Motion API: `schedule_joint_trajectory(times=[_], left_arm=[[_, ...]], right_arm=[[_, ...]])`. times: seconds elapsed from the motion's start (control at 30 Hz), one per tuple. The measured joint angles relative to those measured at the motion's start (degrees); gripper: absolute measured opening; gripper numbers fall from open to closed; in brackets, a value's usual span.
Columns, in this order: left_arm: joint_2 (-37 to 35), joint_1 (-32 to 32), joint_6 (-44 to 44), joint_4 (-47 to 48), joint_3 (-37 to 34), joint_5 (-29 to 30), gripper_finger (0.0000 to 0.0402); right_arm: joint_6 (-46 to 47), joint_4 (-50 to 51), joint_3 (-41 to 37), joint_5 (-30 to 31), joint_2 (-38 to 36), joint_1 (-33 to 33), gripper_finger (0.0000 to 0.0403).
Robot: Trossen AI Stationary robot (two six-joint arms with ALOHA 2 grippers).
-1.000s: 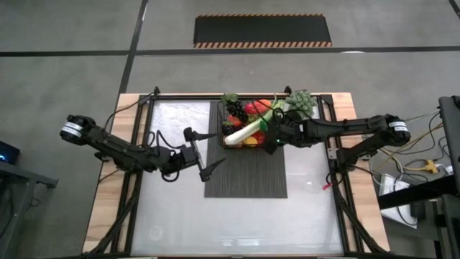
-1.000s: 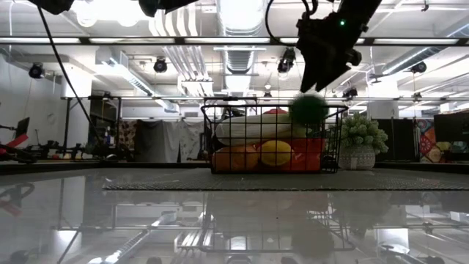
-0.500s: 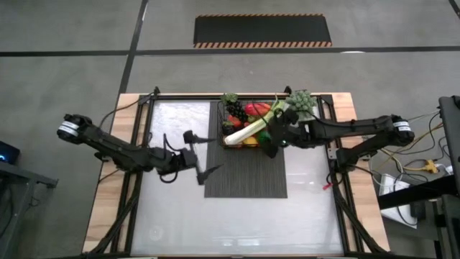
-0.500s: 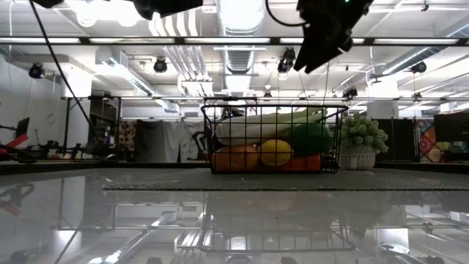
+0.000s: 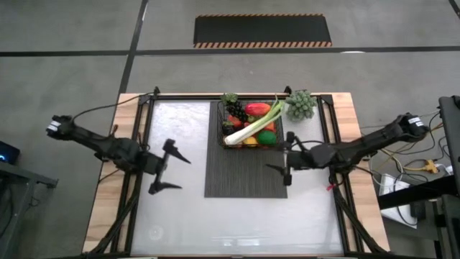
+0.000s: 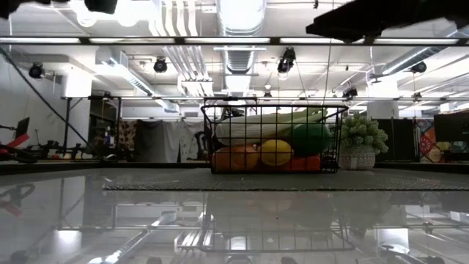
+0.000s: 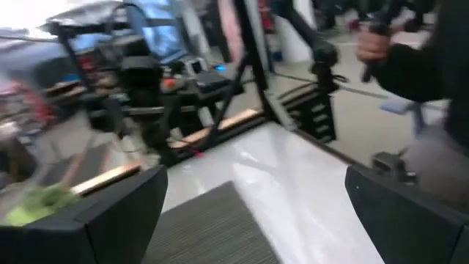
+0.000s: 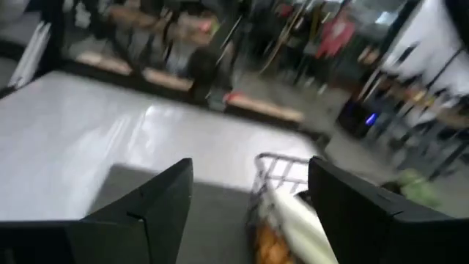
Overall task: Build produce basket
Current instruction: Return to Home Position
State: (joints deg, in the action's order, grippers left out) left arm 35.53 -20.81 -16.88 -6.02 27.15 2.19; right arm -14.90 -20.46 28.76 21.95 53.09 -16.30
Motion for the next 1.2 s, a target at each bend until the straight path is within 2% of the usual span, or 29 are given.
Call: schedule_joint_trajectory(times=[0.13,0.2,0.37,0.77,1.03,1.2], left_arm=[[-7.1,2.0,0.0,-4.9,-6.3,4.1,0.04],[-9.9,3.1,0.0,-6.2,-9.3,5.8,0.04],[-16.9,4.2,1.2,-6.1,-15.4,5.8,0.04],[-34.8,4.2,1.6,-8.5,-26.5,5.8,0.04],[-32.0,4.2,1.5,-9.6,-26.6,7.4,0.04],[-30.5,4.2,1.5,-9.6,-26.6,7.5,0.04]], right_arm=[[-4.4,-15.2,-8.8,0.0,-3.2,2.8,0.0244],[-5.9,-18.7,-11.4,-1.0,-5.3,4.8,0.0239],[-7.4,-18.9,-15.5,-4.0,-13.1,8.2,0.0233],[-12.4,-17.9,-24.5,-4.4,-29.6,8.5,0.0232],[-18.3,-18.9,-28.1,-4.4,-41.3,8.5,0.0228],[-13.6,-18.0,-28.1,-3.5,-47.6,8.5,0.0228]])
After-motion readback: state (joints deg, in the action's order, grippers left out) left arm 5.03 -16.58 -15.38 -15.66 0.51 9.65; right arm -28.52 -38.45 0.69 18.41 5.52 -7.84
